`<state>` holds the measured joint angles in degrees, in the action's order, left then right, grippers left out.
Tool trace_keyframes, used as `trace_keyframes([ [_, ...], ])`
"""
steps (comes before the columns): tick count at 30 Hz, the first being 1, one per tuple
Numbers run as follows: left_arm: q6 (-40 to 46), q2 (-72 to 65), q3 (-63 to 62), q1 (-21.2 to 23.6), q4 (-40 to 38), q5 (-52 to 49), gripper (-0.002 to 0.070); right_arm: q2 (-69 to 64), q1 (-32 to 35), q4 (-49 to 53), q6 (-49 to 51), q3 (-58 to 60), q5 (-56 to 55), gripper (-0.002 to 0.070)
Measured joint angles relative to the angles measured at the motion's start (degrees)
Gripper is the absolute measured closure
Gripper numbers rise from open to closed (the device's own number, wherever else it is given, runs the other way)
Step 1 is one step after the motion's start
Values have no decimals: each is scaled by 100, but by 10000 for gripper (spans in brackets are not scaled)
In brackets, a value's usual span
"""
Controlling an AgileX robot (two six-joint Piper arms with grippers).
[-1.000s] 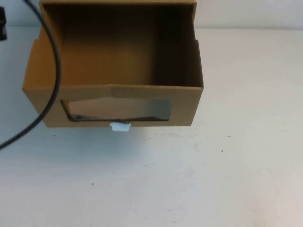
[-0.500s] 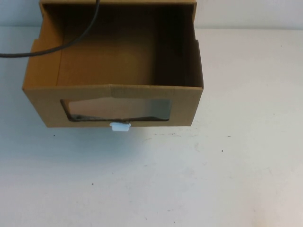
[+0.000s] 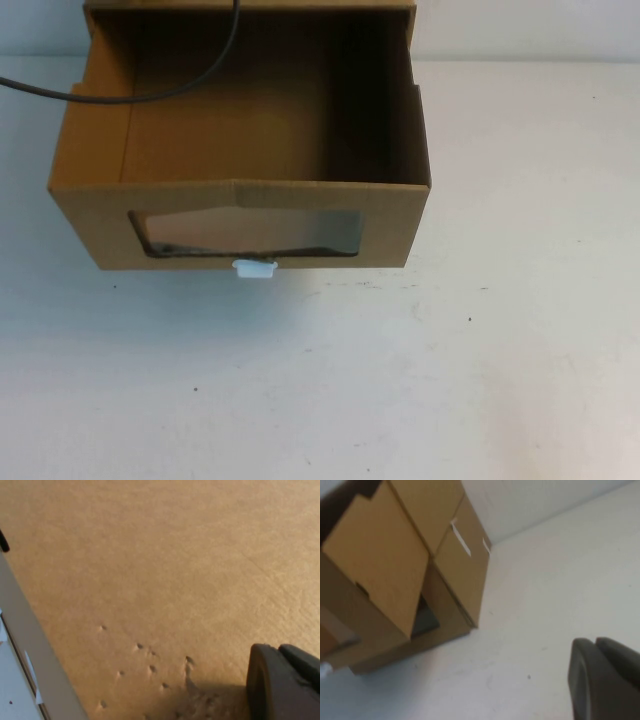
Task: Close the shoe box
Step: Press the shoe box with left arm, then close the shoe box with your right arm
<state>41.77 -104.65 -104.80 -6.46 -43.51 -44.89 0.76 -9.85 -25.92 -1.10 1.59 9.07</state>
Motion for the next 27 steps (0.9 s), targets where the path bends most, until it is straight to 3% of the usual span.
trace_keyframes([
  [6, 0, -9, -13, 0, 0, -21, 677, 0, 0, -1142, 0, -11, -543, 687],
  [11, -10, -9, -13, 0, 0, -21, 677, -338, 0, -1289, -16, -821, 678, 687],
  [18, -10, -9, -13, 0, 0, -69, 677, -2743, 0, -425, -496, -2808, 3273, 687],
  [27, -72, -9, -42, 0, 0, -104, 677, -5504, -304, -807, -2031, -4653, 3933, 687],
])
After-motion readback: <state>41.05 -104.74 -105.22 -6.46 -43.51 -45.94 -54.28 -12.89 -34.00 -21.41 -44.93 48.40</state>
